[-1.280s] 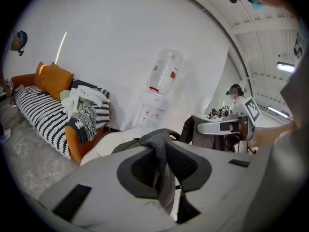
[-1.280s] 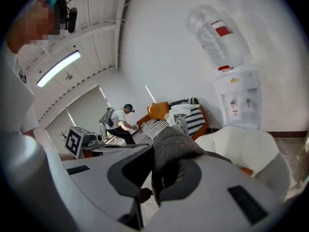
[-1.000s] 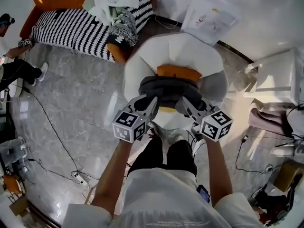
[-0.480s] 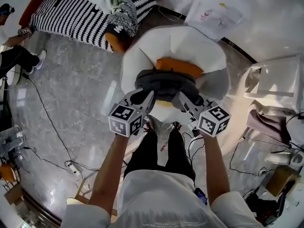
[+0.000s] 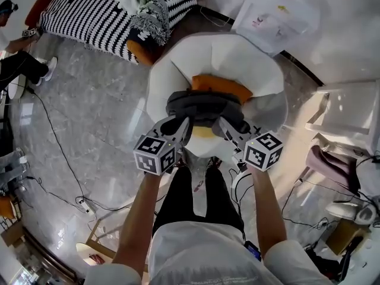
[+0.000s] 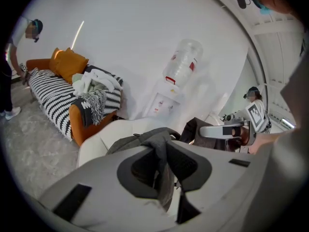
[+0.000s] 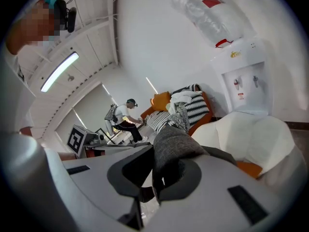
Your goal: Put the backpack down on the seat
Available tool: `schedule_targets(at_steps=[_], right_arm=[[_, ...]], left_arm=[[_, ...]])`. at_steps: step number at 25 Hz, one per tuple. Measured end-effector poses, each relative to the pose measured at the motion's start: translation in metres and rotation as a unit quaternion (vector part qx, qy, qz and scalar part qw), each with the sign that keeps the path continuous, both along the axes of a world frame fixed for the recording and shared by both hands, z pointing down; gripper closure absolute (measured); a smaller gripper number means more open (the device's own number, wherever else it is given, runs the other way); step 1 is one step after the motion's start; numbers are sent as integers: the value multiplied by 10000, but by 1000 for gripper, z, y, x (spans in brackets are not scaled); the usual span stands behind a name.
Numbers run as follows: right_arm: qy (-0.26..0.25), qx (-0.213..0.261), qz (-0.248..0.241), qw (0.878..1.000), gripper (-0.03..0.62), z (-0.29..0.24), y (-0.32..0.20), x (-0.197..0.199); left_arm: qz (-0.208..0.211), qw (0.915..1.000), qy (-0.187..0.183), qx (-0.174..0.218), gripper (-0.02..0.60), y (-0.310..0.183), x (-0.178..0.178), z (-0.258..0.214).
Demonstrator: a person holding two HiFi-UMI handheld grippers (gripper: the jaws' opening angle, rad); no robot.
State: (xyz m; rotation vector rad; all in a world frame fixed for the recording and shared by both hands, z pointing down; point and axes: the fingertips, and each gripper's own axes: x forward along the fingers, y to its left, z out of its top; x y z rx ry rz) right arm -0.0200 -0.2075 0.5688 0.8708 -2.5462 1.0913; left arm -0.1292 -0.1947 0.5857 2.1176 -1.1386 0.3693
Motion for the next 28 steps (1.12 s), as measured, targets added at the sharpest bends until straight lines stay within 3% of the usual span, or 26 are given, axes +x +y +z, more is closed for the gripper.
schedule_targets(at_steps=[13,28], right_arm=[[297,-10,-125,9995,559,48,-27,12],[334,23,-43,9994,559,62,-56,11]], left_arm=[[-62,9999,-75,-74,509,-24,10,42],[58,10000,-78,-1,509,-57,10,56]])
